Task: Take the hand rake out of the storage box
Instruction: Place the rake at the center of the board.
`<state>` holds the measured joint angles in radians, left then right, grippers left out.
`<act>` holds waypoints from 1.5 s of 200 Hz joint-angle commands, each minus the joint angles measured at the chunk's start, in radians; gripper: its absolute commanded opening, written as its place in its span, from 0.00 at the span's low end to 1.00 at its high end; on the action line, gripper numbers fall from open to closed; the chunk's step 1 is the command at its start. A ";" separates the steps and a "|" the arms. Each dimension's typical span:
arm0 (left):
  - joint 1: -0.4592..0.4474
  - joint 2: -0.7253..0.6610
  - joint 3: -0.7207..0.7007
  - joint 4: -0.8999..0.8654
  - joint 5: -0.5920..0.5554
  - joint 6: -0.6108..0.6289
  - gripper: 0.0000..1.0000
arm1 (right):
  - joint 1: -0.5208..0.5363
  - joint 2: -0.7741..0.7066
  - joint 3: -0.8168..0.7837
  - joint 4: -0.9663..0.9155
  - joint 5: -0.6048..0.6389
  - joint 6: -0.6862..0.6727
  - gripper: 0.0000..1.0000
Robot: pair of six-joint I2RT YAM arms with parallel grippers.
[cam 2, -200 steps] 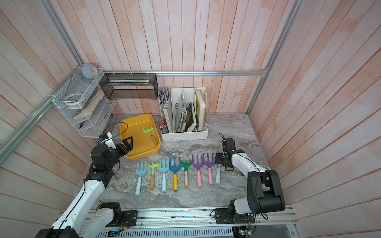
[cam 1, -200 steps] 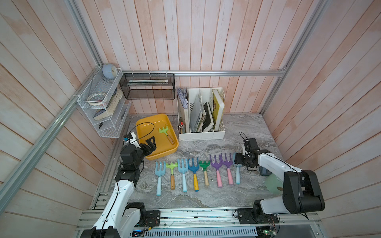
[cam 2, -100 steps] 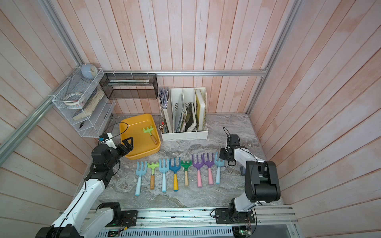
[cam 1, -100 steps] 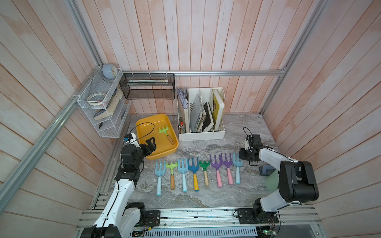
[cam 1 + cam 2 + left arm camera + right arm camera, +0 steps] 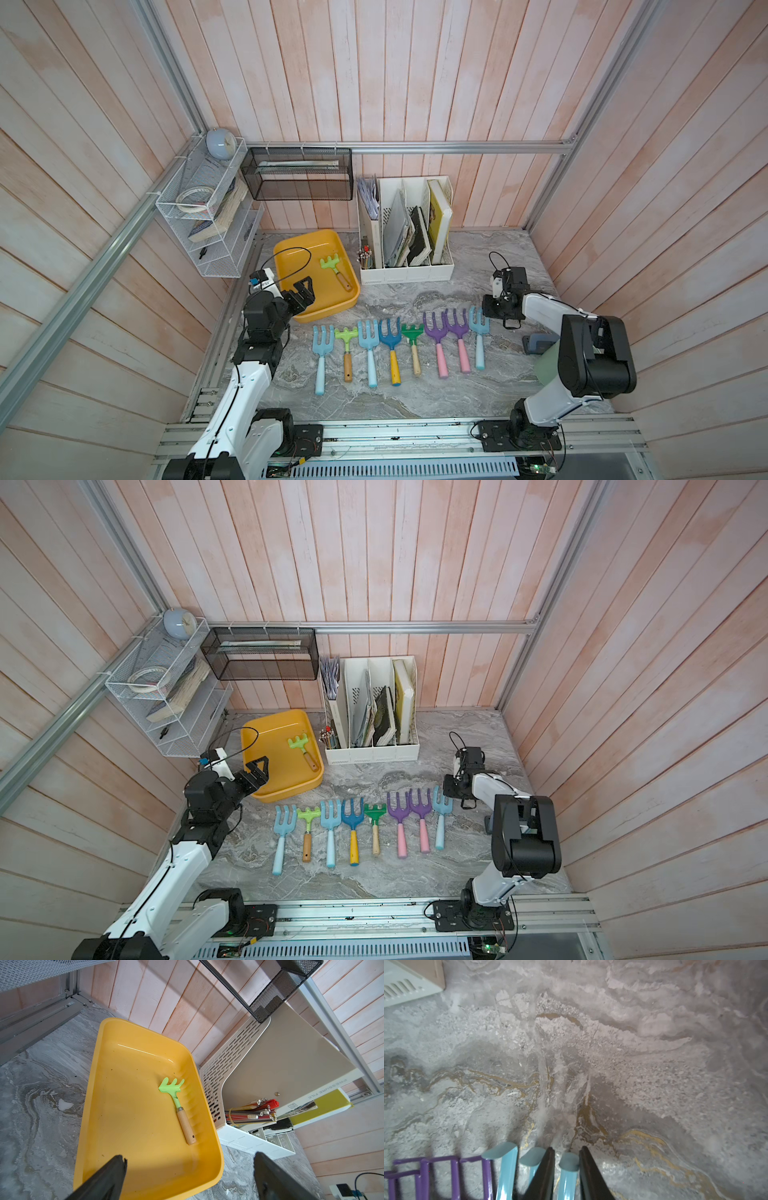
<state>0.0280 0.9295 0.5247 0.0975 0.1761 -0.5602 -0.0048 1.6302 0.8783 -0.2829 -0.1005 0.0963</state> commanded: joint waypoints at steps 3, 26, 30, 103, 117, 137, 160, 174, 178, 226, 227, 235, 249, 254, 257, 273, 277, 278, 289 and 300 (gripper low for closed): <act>0.006 0.000 -0.014 0.025 0.003 0.013 1.00 | -0.006 0.013 0.021 0.011 -0.045 -0.050 0.22; 0.006 0.001 -0.014 0.025 0.003 0.013 1.00 | -0.004 0.010 0.020 0.013 -0.061 -0.079 0.21; 0.006 -0.001 -0.014 0.025 0.002 0.013 1.00 | -0.003 0.008 0.019 0.014 -0.061 -0.085 0.21; 0.007 0.001 -0.015 0.028 0.006 0.013 1.00 | -0.004 0.021 0.043 0.035 -0.062 -0.221 0.15; 0.007 0.002 -0.015 0.028 0.005 0.013 1.00 | -0.005 0.032 0.055 0.018 -0.056 -0.246 0.15; 0.007 0.003 -0.016 0.028 0.004 0.013 1.00 | -0.006 0.027 0.058 -0.008 -0.059 -0.299 0.14; 0.007 0.007 -0.016 0.030 0.006 0.013 1.00 | -0.008 0.014 0.054 -0.021 -0.064 -0.334 0.14; 0.009 0.006 -0.015 0.029 0.007 0.011 1.00 | -0.011 0.014 0.062 -0.046 -0.084 -0.366 0.14; 0.009 0.006 -0.015 0.031 0.007 0.011 1.00 | -0.011 0.016 0.064 -0.053 -0.085 -0.371 0.14; 0.009 0.009 -0.017 0.033 0.008 0.009 1.00 | -0.032 0.006 0.067 -0.077 -0.117 -0.422 0.13; 0.009 0.010 -0.017 0.033 0.008 0.009 1.00 | -0.033 0.005 0.068 -0.078 -0.117 -0.423 0.13; 0.009 0.009 -0.017 0.033 0.009 0.009 1.00 | -0.035 0.001 0.069 -0.076 -0.121 -0.426 0.14; 0.009 0.012 -0.017 0.036 0.010 0.009 1.00 | -0.038 -0.003 0.067 -0.071 -0.170 -0.448 0.13; 0.009 0.013 -0.017 0.035 0.010 0.009 1.00 | -0.040 -0.003 0.066 -0.069 -0.174 -0.456 0.13; 0.009 0.012 -0.017 0.034 0.010 0.009 1.00 | -0.041 -0.002 0.068 -0.068 -0.171 -0.457 0.14; 0.009 0.012 -0.015 0.034 0.011 0.009 1.00 | -0.051 0.013 0.088 -0.090 -0.169 -0.475 0.14; 0.009 0.011 -0.016 0.034 0.012 0.009 1.00 | -0.055 0.017 0.091 -0.097 -0.175 -0.479 0.14; 0.008 0.011 -0.016 0.034 0.012 0.009 1.00 | -0.056 0.018 0.093 -0.098 -0.178 -0.480 0.14; 0.009 0.010 -0.017 0.032 0.011 0.009 1.00 | -0.065 0.025 0.097 -0.107 -0.212 -0.496 0.14; 0.009 0.008 -0.018 0.034 0.011 0.009 1.00 | -0.066 0.028 0.098 -0.109 -0.223 -0.510 0.14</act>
<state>0.0319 0.9390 0.5213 0.1051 0.1783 -0.5602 -0.0566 1.6493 0.9459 -0.3592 -0.2577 -0.3603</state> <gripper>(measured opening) 0.997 0.159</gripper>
